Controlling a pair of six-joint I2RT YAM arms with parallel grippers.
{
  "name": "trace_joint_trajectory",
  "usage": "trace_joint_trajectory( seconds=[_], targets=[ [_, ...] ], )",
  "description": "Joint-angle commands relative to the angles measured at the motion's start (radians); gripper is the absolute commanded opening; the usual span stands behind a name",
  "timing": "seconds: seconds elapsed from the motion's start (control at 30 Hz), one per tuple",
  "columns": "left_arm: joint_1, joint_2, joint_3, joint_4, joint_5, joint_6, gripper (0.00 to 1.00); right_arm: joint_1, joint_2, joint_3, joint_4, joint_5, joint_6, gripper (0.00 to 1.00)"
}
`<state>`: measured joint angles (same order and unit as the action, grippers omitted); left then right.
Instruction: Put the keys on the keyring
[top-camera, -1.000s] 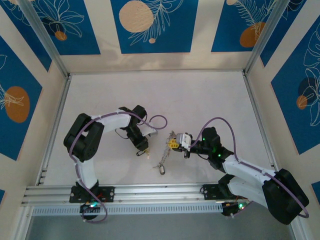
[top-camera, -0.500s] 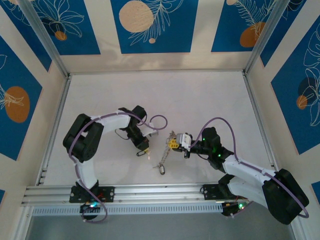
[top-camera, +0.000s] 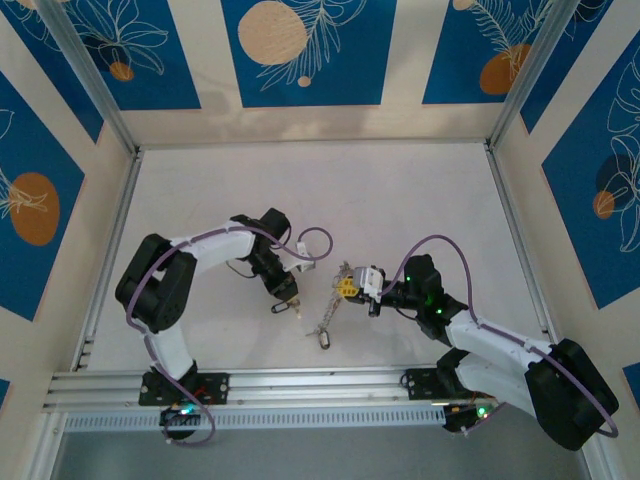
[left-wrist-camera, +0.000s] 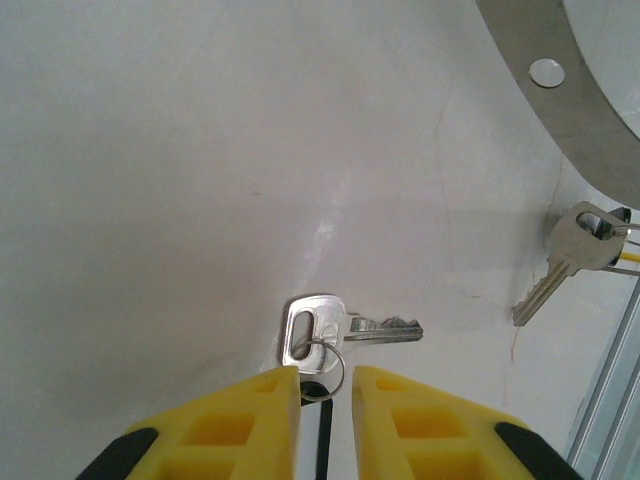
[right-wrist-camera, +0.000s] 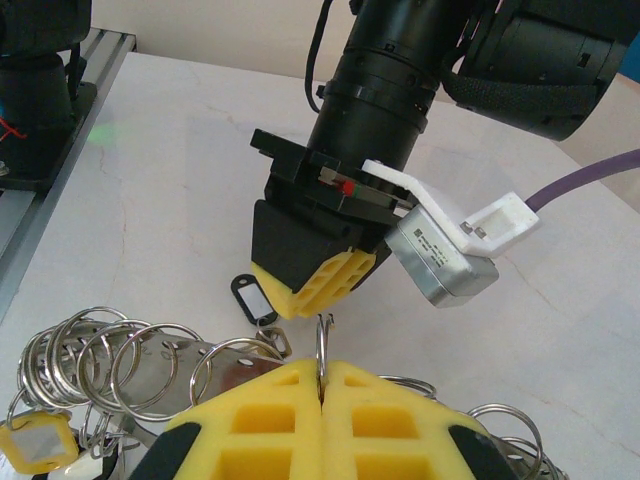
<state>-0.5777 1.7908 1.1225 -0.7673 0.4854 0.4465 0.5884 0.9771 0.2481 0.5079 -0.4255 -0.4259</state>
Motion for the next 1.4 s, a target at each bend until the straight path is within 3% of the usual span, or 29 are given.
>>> trace_joint_trajectory(
  seconds=[0.0, 0.2, 0.43, 0.57, 0.77, 1.13, 1.37],
  targets=[
    [0.013, 0.020, -0.007, -0.020, -0.014, -0.007, 0.26, -0.004, -0.023, -0.007, 0.041, -0.015, 0.009, 0.00],
    [0.010, 0.000, -0.025, -0.015, -0.060, -0.003, 0.35, -0.004, -0.021, -0.007, 0.042, -0.014, 0.009, 0.00],
    [-0.067, -0.119, -0.131, 0.072, -0.193, 0.068, 0.37, -0.004, -0.022, -0.007, 0.043, -0.013, 0.010, 0.00],
    [-0.106, -0.217, -0.220, 0.158, -0.265, 0.171, 0.37, -0.004, -0.020, -0.008, 0.047, -0.012, 0.008, 0.00],
    [-0.156, -0.355, -0.367, 0.367, -0.277, 0.320, 0.39, -0.006, -0.027, -0.009, 0.048, -0.009, 0.008, 0.00],
    [-0.215, -0.352, -0.473, 0.560, -0.375, 0.396, 0.38, -0.007, -0.045, -0.020, 0.060, -0.002, 0.012, 0.00],
    [-0.217, -0.337, -0.478, 0.570, -0.399, 0.399, 0.32, -0.007, -0.049, -0.025, 0.068, -0.002, 0.015, 0.00]
  ],
)
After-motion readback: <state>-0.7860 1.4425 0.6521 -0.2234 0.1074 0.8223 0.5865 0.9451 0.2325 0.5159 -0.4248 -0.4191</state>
